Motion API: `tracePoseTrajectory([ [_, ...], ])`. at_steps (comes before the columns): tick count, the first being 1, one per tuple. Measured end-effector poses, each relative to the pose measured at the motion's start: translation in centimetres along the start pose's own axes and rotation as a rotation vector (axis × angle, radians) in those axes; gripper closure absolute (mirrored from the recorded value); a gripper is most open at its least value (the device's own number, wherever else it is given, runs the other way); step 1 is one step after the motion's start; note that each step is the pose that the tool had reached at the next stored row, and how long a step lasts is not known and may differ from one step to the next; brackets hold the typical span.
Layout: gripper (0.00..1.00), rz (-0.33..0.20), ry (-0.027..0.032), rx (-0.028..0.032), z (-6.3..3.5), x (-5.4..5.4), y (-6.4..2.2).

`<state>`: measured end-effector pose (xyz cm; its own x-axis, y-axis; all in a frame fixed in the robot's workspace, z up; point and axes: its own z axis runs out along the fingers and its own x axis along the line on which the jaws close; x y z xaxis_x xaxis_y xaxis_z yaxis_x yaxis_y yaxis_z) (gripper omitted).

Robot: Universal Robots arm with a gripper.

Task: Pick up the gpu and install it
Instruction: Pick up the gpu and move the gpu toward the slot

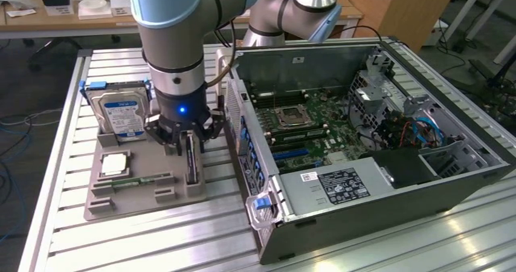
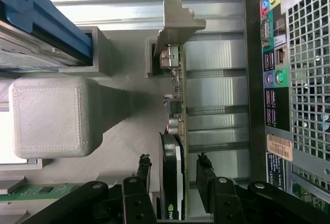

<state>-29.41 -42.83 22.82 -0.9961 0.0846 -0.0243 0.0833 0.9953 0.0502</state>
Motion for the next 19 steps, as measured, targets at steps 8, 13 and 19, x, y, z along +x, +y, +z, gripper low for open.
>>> tracePoseTrajectory([
  [8, 0.51, 0.0, 0.0001, 0.0001, 0.02, -0.09, -0.12],
  [13, 0.51, 0.0, 0.0001, 0.0002, 0.02, -0.11, -0.11],
  [19, 0.51, 0.0, 0.0002, 0.0002, 0.02, -0.11, -0.11],
])
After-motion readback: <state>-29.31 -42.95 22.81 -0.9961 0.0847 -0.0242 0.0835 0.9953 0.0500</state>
